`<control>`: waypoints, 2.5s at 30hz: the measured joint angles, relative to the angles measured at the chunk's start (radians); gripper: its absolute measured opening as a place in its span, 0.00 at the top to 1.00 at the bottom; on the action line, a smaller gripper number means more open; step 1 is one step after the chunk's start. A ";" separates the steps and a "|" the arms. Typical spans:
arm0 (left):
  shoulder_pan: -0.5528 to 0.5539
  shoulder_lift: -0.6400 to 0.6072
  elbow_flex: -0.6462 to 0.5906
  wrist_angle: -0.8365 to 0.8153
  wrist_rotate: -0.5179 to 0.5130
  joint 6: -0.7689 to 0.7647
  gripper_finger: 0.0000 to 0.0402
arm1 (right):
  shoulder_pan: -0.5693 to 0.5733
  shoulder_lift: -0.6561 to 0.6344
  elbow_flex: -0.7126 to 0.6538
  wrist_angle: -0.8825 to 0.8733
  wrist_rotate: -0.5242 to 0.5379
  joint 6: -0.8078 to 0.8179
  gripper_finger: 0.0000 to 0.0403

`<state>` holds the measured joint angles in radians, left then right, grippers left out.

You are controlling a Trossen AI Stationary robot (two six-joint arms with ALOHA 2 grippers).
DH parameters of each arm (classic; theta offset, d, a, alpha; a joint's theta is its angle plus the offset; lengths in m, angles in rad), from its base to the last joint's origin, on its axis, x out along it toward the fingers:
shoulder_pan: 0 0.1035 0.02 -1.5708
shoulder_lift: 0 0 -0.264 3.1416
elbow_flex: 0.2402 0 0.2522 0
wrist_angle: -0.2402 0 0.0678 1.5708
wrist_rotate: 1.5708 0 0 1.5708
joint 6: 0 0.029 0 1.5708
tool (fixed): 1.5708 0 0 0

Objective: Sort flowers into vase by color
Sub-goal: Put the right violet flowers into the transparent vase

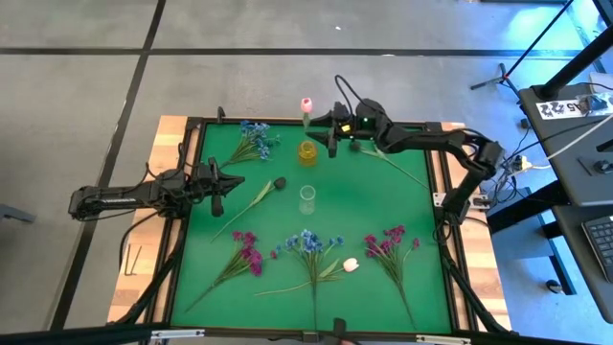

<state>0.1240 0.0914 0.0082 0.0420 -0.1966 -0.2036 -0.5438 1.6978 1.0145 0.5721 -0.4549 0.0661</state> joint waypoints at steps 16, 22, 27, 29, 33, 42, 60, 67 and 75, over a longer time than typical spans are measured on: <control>0.000 0.000 0.000 0.000 0.000 0.029 1.00 | 0.000 -0.235 0.000 -0.424 0.001 -0.094 0.42; 0.000 0.000 0.000 0.000 0.000 0.010 1.00 | 0.012 -0.313 0.000 -0.626 0.006 -0.101 0.42; 0.000 0.000 0.000 0.000 0.003 0.003 1.00 | 0.078 -0.380 0.000 -0.764 0.063 -0.120 0.42; 0.000 0.000 0.000 0.000 0.004 0.003 1.00 | 0.120 -0.404 0.000 -0.840 0.119 -0.128 0.42; 0.000 0.000 0.000 0.000 0.004 0.003 1.00 | 0.214 -0.434 0.000 -0.990 0.282 -0.122 0.42; 0.000 0.000 0.000 0.000 0.004 0.000 1.00 | 0.436 -0.439 0.000 -1.253 0.435 0.062 0.42; 0.000 0.000 0.000 0.000 0.004 0.027 1.00 | 0.848 -0.577 -0.092 -1.238 0.635 0.351 0.42; 0.000 0.000 0.000 -0.001 0.004 0.027 1.00 | 0.988 -0.607 -0.151 -1.338 0.735 0.587 0.42; 0.000 0.000 0.000 -0.001 0.005 0.027 1.00 | 1.130 -0.605 -0.204 -1.354 0.682 0.885 0.42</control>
<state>0.1241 0.0914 0.0082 0.0414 -0.1921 -0.1764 0.5861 1.0927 0.8104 -0.7820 0.2273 0.9510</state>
